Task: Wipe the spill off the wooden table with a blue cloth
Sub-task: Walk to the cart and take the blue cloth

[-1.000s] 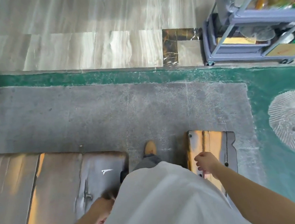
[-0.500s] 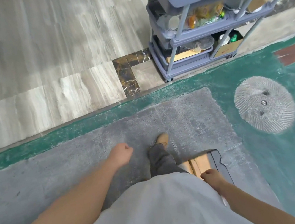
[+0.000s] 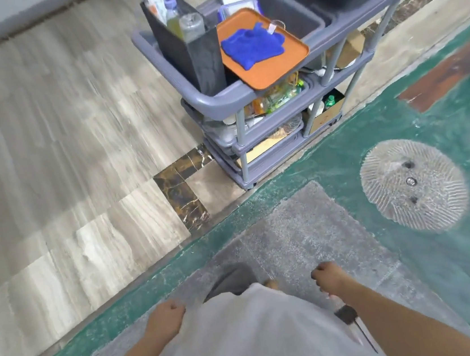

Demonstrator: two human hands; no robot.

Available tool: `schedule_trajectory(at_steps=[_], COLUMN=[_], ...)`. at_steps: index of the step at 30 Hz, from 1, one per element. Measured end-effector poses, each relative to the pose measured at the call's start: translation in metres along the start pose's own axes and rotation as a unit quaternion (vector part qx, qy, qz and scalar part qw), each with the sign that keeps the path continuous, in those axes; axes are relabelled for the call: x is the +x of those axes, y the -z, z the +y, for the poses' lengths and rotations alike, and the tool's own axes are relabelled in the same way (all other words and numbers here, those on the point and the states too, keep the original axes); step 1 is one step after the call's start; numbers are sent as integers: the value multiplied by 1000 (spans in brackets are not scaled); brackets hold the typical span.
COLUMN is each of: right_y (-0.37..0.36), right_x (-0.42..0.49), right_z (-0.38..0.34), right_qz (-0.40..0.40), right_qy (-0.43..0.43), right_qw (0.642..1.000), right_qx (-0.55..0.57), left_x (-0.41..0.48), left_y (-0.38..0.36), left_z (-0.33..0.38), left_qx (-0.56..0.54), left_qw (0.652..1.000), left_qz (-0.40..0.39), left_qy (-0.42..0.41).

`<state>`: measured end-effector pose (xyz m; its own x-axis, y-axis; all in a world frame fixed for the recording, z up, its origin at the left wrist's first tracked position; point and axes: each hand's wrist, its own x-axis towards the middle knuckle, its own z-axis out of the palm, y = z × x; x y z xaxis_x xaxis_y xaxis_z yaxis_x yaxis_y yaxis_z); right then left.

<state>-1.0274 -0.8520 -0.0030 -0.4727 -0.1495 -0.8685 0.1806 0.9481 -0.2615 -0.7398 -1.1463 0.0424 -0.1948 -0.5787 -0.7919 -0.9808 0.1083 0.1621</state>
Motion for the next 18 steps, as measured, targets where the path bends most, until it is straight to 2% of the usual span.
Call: schedule_trajectory(at_steps=[7,9,13,18], right_y=[72,94,144,213], right_x=[41,57,68,65], right_z=[-127,-154,-205,-275], right_qz=[2,15,35,95], right_qy=[64,74,95,181], right_qw=[998,997,995,978], right_qx=[28,29,23,42], left_x=[90,115,131,110], left_y=[54,71,116,167], left_z=[48,89,207,359], left_qx=[93,65,21,52], left_qw=[995,997,998,968], left_qz=[-15,-27,-22,-8], left_qy=[35,35,-52,-246])
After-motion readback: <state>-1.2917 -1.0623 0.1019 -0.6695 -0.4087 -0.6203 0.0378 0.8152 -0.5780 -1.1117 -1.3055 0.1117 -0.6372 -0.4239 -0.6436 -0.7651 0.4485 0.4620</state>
